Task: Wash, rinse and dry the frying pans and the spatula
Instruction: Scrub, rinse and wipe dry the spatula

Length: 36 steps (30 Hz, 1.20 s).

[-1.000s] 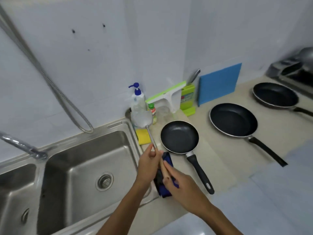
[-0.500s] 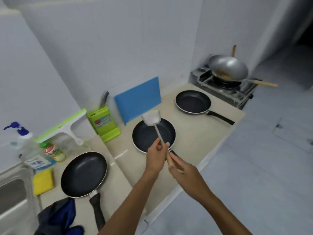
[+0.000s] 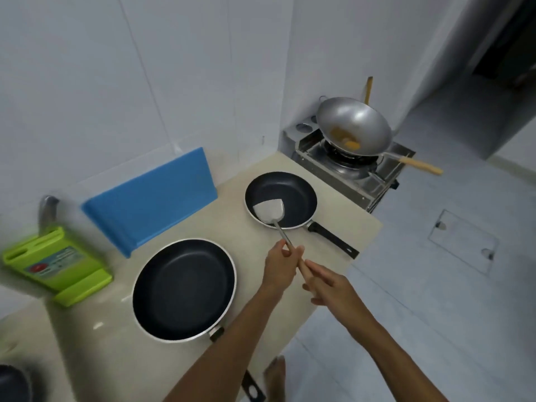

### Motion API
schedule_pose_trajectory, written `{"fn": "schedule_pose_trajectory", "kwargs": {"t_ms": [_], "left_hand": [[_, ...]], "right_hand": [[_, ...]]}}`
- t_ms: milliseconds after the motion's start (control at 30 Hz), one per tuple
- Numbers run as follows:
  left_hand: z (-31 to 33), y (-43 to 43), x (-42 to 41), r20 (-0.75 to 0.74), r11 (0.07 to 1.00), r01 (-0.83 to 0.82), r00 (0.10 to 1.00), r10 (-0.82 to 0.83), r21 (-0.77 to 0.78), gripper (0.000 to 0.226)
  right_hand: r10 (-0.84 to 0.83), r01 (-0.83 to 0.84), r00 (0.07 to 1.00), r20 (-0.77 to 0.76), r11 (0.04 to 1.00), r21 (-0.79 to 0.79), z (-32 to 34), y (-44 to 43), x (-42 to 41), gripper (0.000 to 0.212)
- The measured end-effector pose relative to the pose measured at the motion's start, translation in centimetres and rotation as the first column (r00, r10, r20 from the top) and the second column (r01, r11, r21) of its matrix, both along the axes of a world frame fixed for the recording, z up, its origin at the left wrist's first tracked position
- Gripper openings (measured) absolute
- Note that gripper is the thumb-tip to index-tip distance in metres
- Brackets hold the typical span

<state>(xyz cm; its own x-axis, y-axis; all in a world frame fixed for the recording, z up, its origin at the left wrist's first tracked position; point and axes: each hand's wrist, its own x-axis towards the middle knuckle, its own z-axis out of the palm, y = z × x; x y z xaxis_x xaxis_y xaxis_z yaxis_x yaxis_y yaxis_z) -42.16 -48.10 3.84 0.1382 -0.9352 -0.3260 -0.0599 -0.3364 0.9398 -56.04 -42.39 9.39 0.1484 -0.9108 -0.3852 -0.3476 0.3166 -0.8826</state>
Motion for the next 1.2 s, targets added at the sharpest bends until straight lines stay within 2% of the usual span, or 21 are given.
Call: {"fn": "schedule_pose_trajectory", "kwargs": {"t_ms": [67,167,333,433,667,800,967,1200], "left_hand": [[-0.4,-3.8,-1.6,-0.03,0.999,0.005,1.0,-0.004,0.033,0.028],[-1.3,-8.4,-3.0,-0.103,0.993,-0.009,0.994,0.02,0.115,0.021],[-3.4,-14.0,-4.8,-0.113,0.981,-0.058,0.99,0.08,0.188,0.018],[-4.9,-16.5,-6.0,-0.113,0.97,-0.097,0.986,0.124,0.222,0.018],[-6.4,-22.3,-9.2,-0.03,0.929,-0.268,0.958,0.285,0.254,0.018],[-7.2,-24.3,-11.1,-0.033,0.908,-0.319,0.94,0.341,0.272,0.025],[-7.4,-25.6,-11.9,-0.035,0.854,-0.413,0.895,0.445,0.317,0.039],[-8.1,-26.1,-11.6,-0.084,0.812,-0.476,0.844,0.53,0.337,0.047]], "right_hand": [[-0.011,0.011,1.0,-0.005,1.0,0.021,-0.3,-4.0,-1.5,0.021],[-0.007,0.007,1.0,0.001,0.999,0.041,-1.3,-9.0,-3.3,0.017],[0.017,-0.018,1.0,0.014,0.995,0.101,-3.5,-15.4,-5.2,0.021],[0.085,-0.085,0.996,0.003,0.988,0.128,-4.9,-19.1,-6.7,0.028],[0.308,-0.305,0.951,-0.002,0.945,0.121,-7.9,-27.6,-10.7,0.027],[0.372,-0.375,0.927,0.05,0.916,0.139,-8.2,-30.5,-12.7,0.022],[0.443,-0.448,0.894,0.071,0.874,0.187,-9.5,-32.9,-13.4,0.03],[0.464,-0.479,0.878,0.12,0.839,0.257,-10.8,-34.4,-13.1,0.033]]}}
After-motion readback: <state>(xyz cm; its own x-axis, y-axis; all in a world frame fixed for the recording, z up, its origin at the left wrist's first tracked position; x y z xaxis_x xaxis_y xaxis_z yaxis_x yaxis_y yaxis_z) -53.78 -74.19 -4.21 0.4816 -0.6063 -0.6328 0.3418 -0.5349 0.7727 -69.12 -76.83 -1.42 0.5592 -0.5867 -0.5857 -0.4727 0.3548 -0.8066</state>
